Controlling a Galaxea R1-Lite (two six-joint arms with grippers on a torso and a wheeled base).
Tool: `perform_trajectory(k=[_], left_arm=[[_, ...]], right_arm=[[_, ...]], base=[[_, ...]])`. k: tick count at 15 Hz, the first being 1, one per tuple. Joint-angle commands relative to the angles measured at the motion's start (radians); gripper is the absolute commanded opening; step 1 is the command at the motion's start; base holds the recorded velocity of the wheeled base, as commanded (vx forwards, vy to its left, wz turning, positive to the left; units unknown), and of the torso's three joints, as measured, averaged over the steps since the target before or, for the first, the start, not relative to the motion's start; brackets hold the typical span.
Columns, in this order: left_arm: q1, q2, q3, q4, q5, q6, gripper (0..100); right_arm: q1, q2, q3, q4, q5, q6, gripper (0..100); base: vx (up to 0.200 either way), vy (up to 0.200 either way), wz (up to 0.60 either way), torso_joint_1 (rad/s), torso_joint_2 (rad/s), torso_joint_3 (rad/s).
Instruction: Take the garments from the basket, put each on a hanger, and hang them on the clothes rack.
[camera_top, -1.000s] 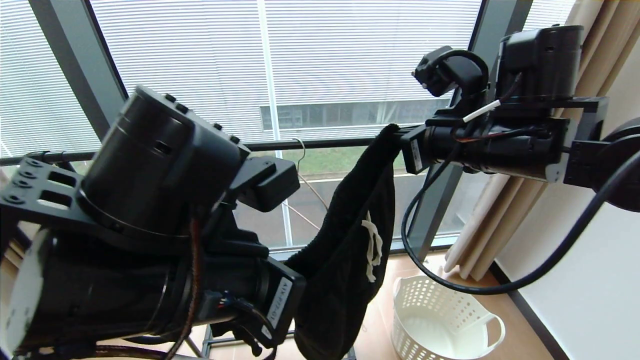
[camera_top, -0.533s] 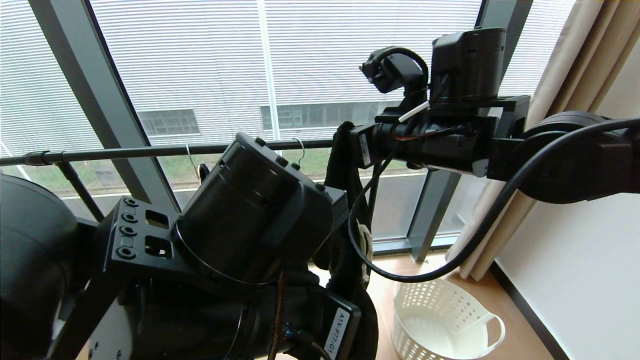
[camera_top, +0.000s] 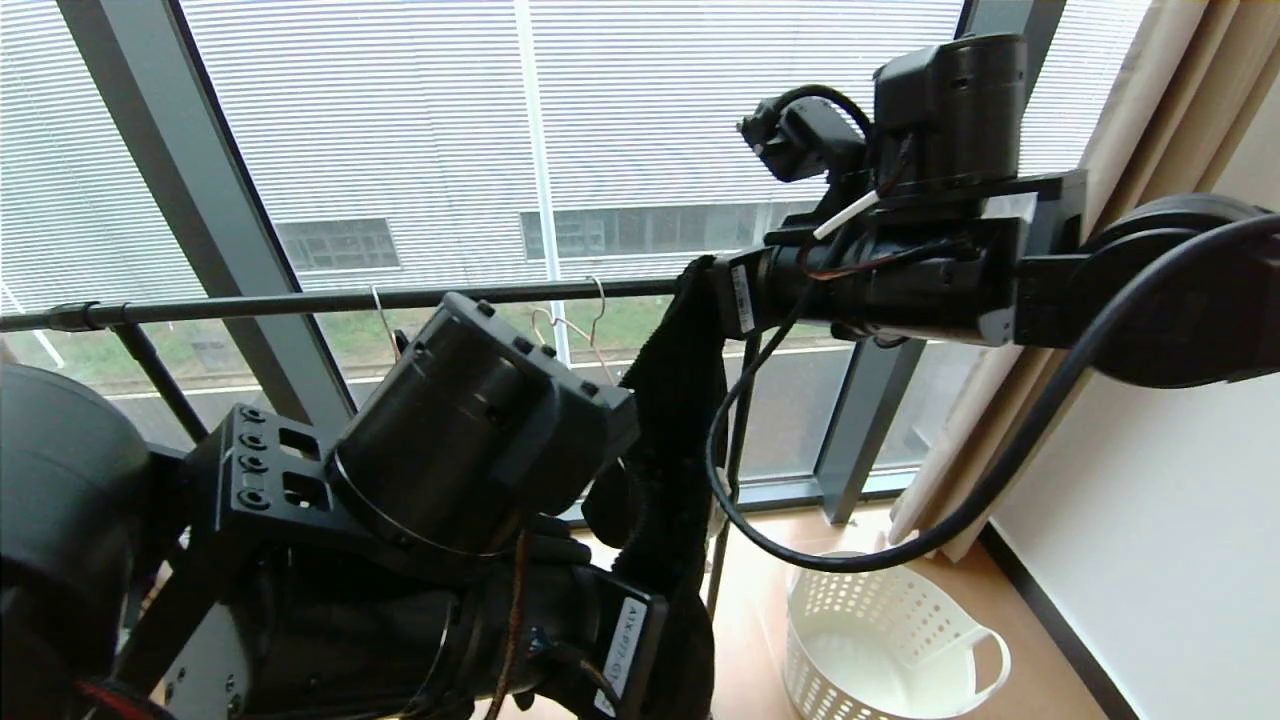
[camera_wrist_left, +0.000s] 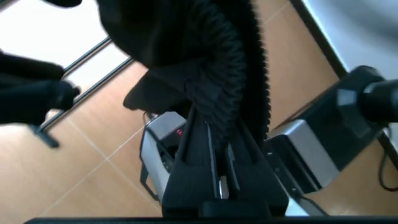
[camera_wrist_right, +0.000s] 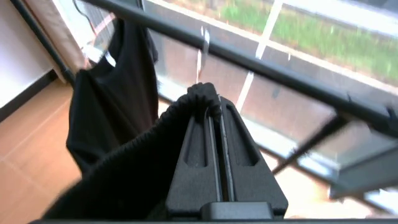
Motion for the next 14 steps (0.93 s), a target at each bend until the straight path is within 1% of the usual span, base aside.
perform_trajectory(k=[1, 2, 3, 4, 6, 7, 8, 9, 10, 11, 13, 14], left_arm=[[0.087, -0.080, 0.056, -0.003, 0.000, 0.001, 0], [0.111, -0.089, 0.063, -0.003, 0.000, 0.001, 0], [0.160, -0.097, 0.068, -0.003, 0.002, 0.003, 0], [0.182, -0.097, 0.065, -0.005, 0.000, 0.003, 0], [0.254, -0.060, 0.048, -0.049, 0.000, 0.031, 0], [0.278, -0.032, 0.036, -0.094, 0.000, 0.052, 0], [0.286, -0.022, 0.025, -0.112, 0.000, 0.055, 0], [0.297, 0.006, -0.019, -0.126, 0.000, 0.057, 0], [0.298, 0.015, -0.050, -0.124, 0.000, 0.057, 0], [0.298, 0.037, -0.107, -0.121, 0.000, 0.064, 0], [0.297, 0.050, -0.161, -0.117, 0.002, 0.093, 0], [0.292, 0.069, -0.208, -0.111, 0.003, 0.103, 0]], right_arm=[[-0.043, -0.161, 0.053, 0.073, -0.003, 0.031, 0], [-0.054, -0.192, 0.079, 0.074, -0.006, 0.029, 0], [-0.066, -0.251, 0.143, 0.079, -0.022, 0.024, 0], [-0.068, -0.273, 0.172, 0.079, -0.032, 0.024, 0], [-0.060, -0.354, 0.306, 0.096, -0.069, 0.014, 0], [-0.031, -0.377, 0.361, 0.113, -0.092, 0.006, 0], [-0.025, -0.383, 0.384, 0.113, -0.102, 0.004, 0], [-0.023, -0.393, 0.447, 0.111, -0.109, 0.006, 0], [-0.023, -0.393, 0.478, 0.105, -0.109, 0.008, 0], [-0.023, -0.394, 0.540, 0.088, -0.108, 0.011, 0], [-0.023, -0.393, 0.586, 0.073, -0.105, 0.011, 0], [-0.022, -0.391, 0.616, 0.057, -0.102, 0.012, 0]], base=[[0.000, 0.000, 0.00, 0.000, 0.00, 0.000], [0.000, 0.000, 0.00, 0.000, 0.00, 0.000], [0.000, 0.000, 0.00, 0.000, 0.00, 0.000], [0.000, 0.000, 0.00, 0.000, 0.00, 0.000], [0.000, 0.000, 0.00, 0.000, 0.00, 0.000], [0.000, 0.000, 0.00, 0.000, 0.00, 0.000], [0.000, 0.000, 0.00, 0.000, 0.00, 0.000], [0.000, 0.000, 0.00, 0.000, 0.00, 0.000], [0.000, 0.000, 0.00, 0.000, 0.00, 0.000], [0.000, 0.000, 0.00, 0.000, 0.00, 0.000], [0.000, 0.000, 0.00, 0.000, 0.00, 0.000], [0.000, 0.000, 0.00, 0.000, 0.00, 0.000]])
